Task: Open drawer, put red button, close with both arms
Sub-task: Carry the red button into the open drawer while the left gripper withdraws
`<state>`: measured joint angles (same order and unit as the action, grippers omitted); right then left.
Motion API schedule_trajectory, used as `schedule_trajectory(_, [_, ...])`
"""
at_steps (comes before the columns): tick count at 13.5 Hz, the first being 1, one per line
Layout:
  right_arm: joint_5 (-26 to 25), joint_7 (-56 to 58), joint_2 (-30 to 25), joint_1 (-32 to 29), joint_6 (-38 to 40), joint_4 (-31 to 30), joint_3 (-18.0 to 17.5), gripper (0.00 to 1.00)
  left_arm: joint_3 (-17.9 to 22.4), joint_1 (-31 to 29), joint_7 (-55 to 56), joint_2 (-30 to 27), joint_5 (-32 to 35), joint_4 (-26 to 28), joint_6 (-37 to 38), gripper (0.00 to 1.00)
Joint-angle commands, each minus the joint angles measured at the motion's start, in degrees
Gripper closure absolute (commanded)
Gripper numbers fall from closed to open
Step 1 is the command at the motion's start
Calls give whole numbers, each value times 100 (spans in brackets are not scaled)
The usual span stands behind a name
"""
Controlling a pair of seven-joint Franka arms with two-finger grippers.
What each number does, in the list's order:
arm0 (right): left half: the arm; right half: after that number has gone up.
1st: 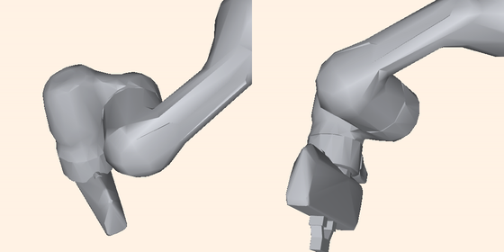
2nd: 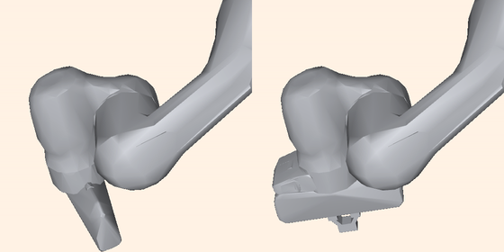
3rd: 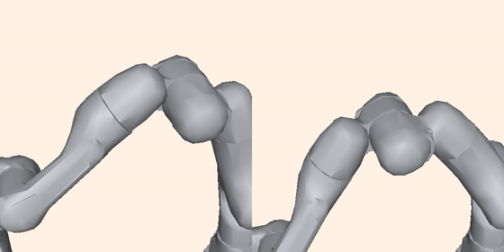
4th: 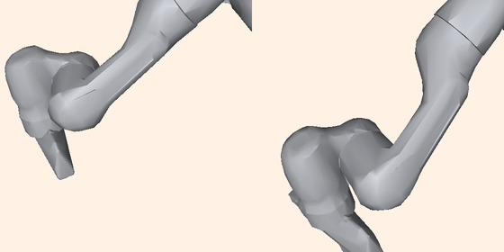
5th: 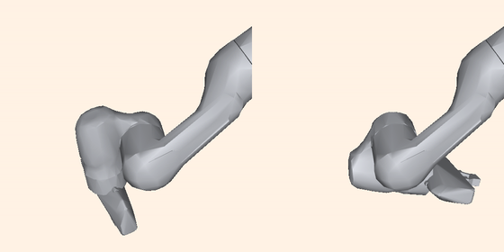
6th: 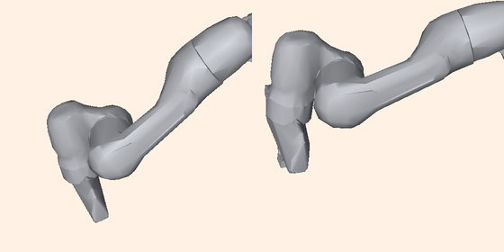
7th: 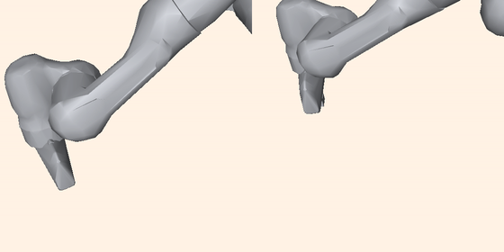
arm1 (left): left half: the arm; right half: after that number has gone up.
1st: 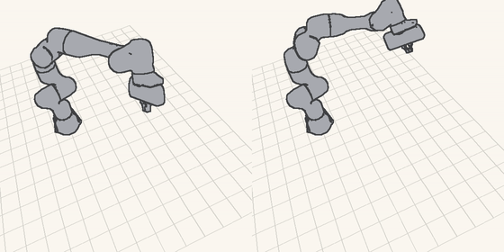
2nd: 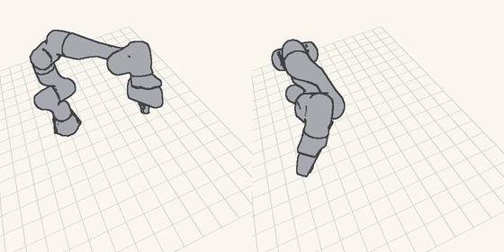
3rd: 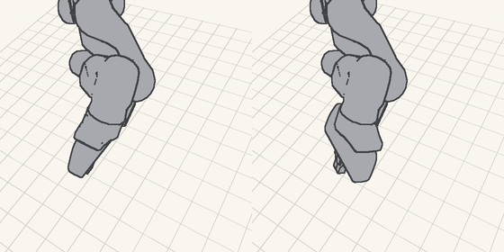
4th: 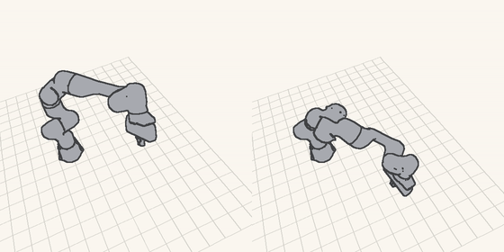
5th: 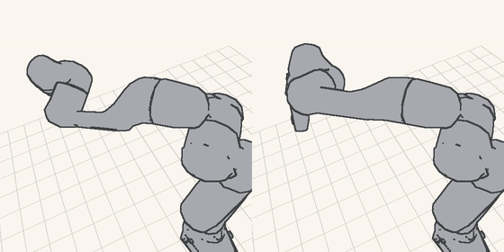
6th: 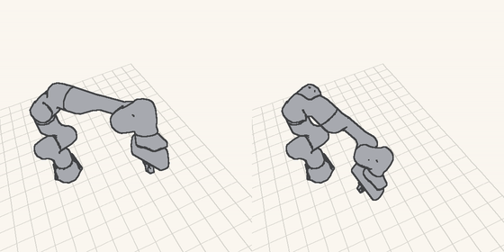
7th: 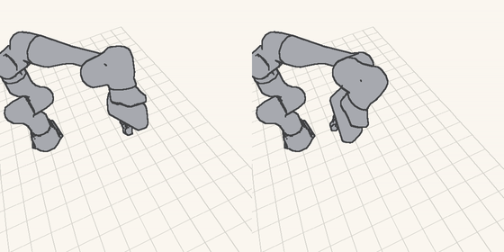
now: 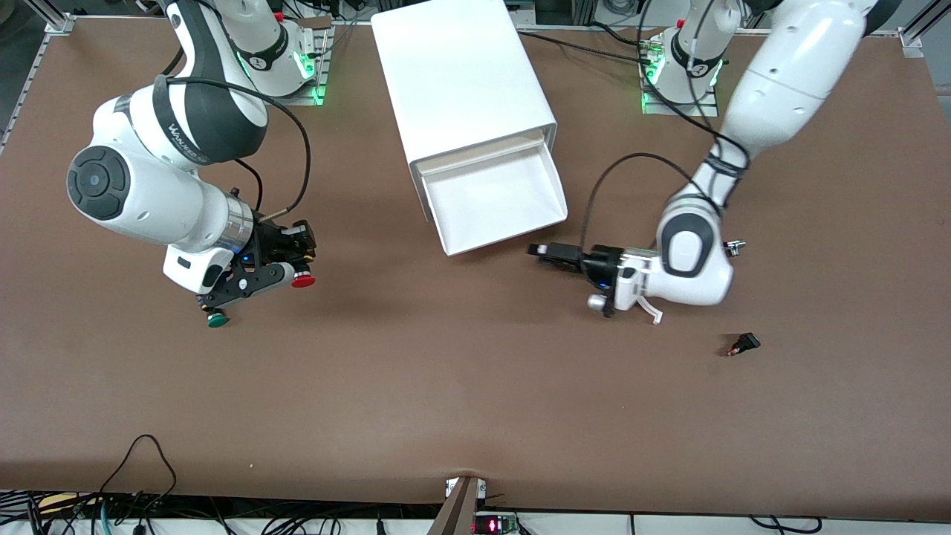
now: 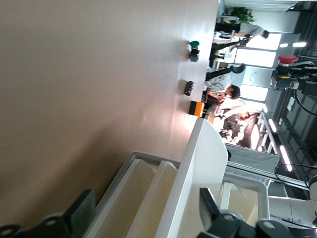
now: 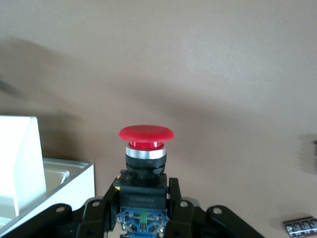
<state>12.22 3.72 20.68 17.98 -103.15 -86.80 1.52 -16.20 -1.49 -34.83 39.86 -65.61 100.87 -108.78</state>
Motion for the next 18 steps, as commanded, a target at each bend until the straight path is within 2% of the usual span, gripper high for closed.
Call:
schedule_trajectory(1, [105,-624,67,126,94,155,-151,99,3,-482,721,-644,1369,12,164,0])
schedule_trajectory(3, [88,-1326,120,354,-11,155,-362,99,-6,-729,1327,-1215,2732,-14,164,0])
schedule_trajectory(6, [79,-2513,278,1135,-546,164,-372,99,-6,-1019,1488,-1463,4456,-557,627,0])
schedule_trajectory(11, [-44,-4105,568,2437,-1267,155,-354,99,126,-1440,1523,-1551,5750,-1560,1771,0])
schedule_trajectory(14, [-289,-4379,770,2640,-1531,155,-363,99,135,-1564,1890,-1980,6288,-1588,1895,0])
schedule_trajectory(18, [-430,-4389,911,2729,-1647,137,-363,98,135,-1661,2392,-2359,6587,-1588,2115,0])
